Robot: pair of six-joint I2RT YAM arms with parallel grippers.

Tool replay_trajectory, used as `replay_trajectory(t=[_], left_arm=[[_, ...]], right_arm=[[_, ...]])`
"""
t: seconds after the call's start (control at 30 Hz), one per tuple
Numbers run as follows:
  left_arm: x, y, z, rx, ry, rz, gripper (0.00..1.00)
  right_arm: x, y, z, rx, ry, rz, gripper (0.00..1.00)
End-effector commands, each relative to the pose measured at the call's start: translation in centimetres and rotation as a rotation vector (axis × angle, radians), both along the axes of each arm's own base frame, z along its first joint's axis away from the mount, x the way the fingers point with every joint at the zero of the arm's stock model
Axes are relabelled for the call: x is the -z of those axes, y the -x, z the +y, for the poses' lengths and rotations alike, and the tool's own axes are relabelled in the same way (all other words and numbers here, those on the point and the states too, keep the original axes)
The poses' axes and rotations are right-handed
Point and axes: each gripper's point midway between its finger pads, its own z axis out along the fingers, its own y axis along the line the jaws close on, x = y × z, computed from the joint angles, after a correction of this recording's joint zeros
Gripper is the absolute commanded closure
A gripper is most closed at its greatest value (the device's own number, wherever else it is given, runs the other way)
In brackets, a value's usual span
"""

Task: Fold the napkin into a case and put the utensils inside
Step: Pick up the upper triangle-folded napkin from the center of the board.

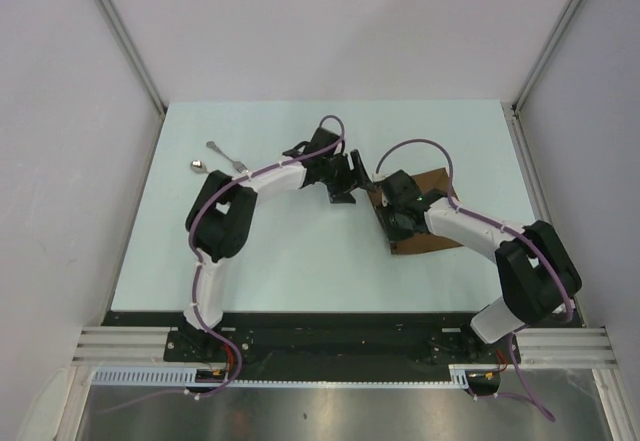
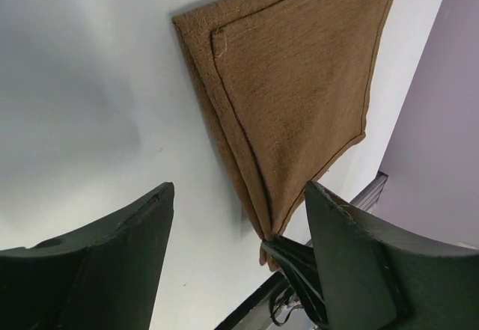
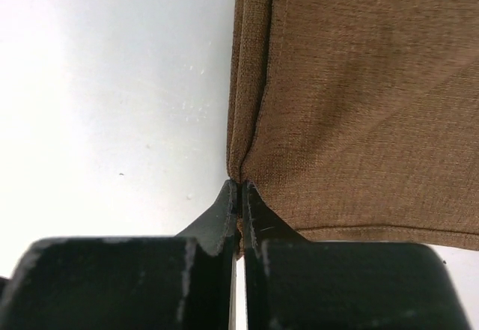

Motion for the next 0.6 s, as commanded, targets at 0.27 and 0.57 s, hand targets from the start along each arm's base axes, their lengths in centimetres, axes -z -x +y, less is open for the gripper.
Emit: replay_trajectory(t=[0.27,0.57], left_arm=[[0.9,-1.7,-3.3,-0.062,0.028,0.058,0.33],[4.4,-1.9,-2.3,-0.126,-0.086,0.127,0.39]], right_arm=[[-1.3,-0.2,0.3,-0.020,-0.132,-0.019,1.00],[-2.4,-0.7,0.2,-0.014,-0.155,-0.050,1.00]])
